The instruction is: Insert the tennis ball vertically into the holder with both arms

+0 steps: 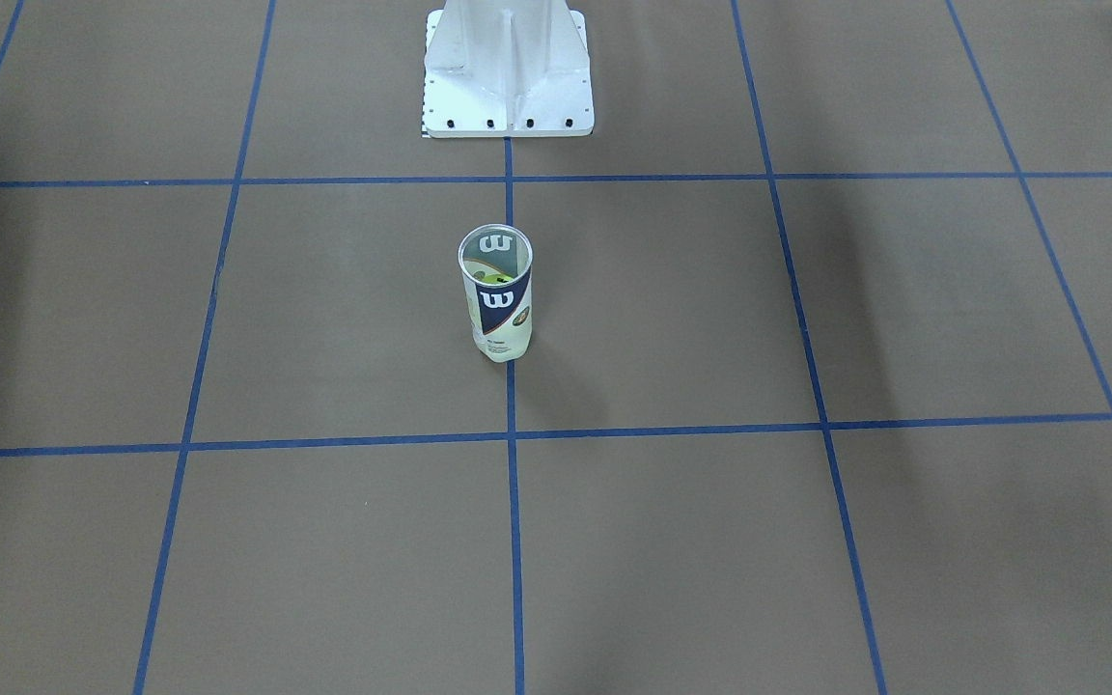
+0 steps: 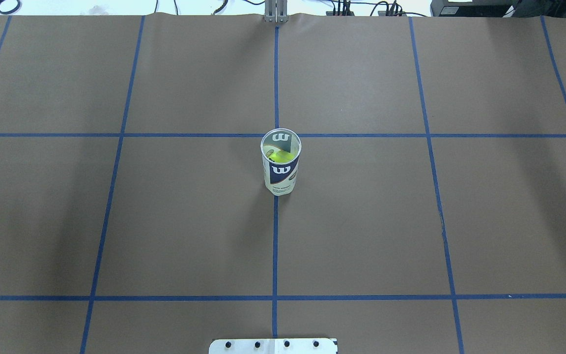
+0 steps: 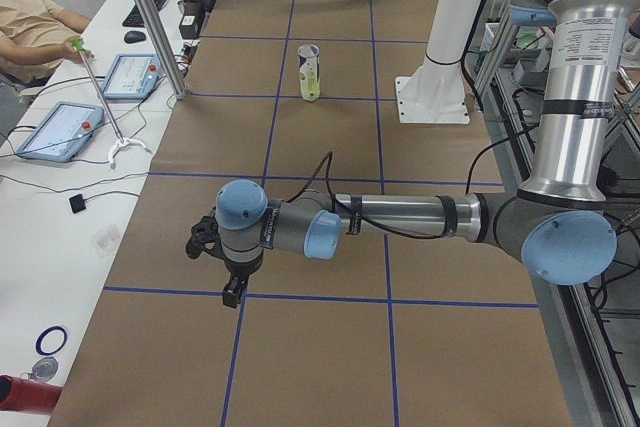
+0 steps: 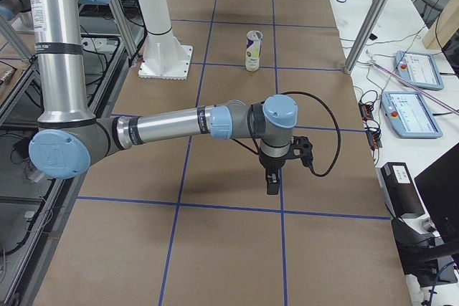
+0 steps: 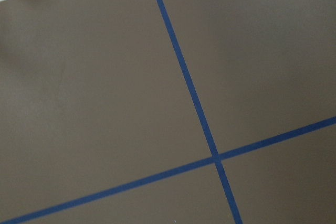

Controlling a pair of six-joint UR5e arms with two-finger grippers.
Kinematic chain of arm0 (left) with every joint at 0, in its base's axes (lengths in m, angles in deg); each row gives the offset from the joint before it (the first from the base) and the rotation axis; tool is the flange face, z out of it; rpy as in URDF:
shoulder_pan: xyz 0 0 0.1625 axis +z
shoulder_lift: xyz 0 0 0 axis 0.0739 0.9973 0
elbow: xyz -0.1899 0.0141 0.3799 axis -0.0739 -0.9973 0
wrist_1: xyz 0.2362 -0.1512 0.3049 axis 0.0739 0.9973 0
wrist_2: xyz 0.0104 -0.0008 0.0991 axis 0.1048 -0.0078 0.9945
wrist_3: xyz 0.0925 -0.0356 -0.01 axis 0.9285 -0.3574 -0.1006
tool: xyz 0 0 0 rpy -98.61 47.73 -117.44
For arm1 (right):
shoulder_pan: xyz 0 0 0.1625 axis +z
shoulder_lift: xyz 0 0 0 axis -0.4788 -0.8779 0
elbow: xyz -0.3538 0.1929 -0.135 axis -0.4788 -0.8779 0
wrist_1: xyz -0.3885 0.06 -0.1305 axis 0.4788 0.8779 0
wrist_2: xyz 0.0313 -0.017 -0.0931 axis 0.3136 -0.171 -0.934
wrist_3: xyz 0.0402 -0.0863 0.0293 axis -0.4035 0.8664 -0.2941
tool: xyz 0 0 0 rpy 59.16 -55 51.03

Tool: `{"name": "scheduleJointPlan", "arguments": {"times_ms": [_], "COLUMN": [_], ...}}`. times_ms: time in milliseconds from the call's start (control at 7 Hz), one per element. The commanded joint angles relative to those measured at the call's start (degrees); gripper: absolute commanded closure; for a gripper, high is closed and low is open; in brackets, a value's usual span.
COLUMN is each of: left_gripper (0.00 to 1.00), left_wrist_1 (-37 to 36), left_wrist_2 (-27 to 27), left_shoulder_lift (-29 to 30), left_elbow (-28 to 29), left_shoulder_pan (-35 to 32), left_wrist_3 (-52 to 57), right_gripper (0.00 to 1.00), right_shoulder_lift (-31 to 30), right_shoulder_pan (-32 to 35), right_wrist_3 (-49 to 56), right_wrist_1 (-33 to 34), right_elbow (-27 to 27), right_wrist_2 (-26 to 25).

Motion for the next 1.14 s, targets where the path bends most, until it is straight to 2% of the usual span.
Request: {"name": "scheduleJointPlan", "arguments": {"times_ms": [0,286,429,714,1000], "left_gripper": [0.00,0.00,0.00,0.00,0.00], "left_wrist_1": [-8.3,-8.4,-8.4,-8.6,-8.1], "left_wrist_2": [-0.1,0.2,0.1,-0.2,0.0], "left_shoulder_lift": [-5.4,-10.5,-11.0,-15.7,-15.3], "left_elbow": [-5.7,-9.3,-10.1,-15.8,-15.3], "left_shoulder_pan": [-0.3,-0.8,-0.9,-1.0,-0.9], "left_wrist_3": [0.0,-0.4,-0.3,-0.6,-0.2], "right_gripper": [0.00,0.00,0.00,0.00,0.00], "right_shoulder_lift": [-0.1,-0.2,-0.2,-0.2,-0.3], "right_shoulder_pan": [0.1,0.1,0.1,0.0,0.0], "right_wrist_3": [0.0,0.4,0.4,0.4,0.4], "right_wrist_1": [0.1,0.3,0.3,0.3,0.3], "right_elbow": [0.1,0.2,0.1,0.0,-0.1], "right_wrist_2": [0.7,0.6,0.6,0.5,0.5]}}
